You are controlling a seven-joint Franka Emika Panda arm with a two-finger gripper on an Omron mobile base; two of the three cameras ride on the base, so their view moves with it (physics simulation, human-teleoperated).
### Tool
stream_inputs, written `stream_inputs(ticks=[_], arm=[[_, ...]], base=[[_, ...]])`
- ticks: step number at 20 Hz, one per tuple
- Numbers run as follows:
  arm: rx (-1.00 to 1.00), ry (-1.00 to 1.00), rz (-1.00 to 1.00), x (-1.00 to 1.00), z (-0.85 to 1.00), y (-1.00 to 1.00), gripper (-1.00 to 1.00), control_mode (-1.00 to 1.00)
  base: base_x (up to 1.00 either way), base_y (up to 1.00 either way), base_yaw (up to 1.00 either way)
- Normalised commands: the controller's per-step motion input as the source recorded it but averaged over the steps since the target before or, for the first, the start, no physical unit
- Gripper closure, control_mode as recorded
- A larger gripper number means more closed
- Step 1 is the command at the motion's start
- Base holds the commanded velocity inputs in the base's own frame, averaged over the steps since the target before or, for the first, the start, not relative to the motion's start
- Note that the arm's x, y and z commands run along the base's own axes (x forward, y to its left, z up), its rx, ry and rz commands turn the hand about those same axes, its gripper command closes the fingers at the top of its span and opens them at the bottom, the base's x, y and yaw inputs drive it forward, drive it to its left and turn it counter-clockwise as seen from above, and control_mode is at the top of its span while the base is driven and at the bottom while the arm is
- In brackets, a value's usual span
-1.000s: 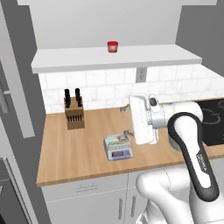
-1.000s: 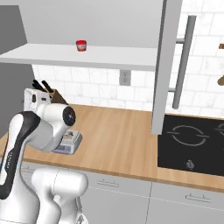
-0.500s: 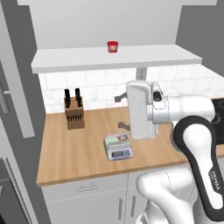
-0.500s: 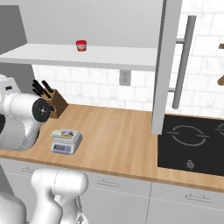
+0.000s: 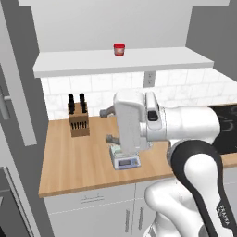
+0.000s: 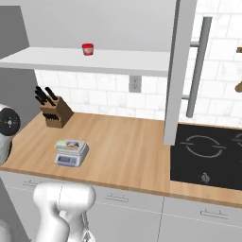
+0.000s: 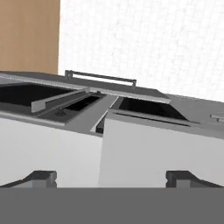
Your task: Pick the bar and place it on the digital scale for weighing, and close the cabinet.
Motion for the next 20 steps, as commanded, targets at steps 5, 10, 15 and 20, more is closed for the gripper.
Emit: stream_inputs(ticks=[5, 10, 15, 20], arm=[[0.04, -0.12, 0.15, -0.37, 0.0, 0.56, -1.0, -1.0], [0.02, -0.09, 0.08, -0.31, 0.04, 0.21, -1.0, -1.0], [0.06, -0.13, 0.0, -0.47, 0.0, 0.29, -1.0, -1.0], [0.16, -0.1, 0.0, -0.42, 0.0, 0.42, -1.0, -1.0]], base=[[0.0, 0.0, 0.0], [0.0, 0.0, 0.0], [0.0, 0.0, 0.0], [0.0, 0.0, 0.0]])
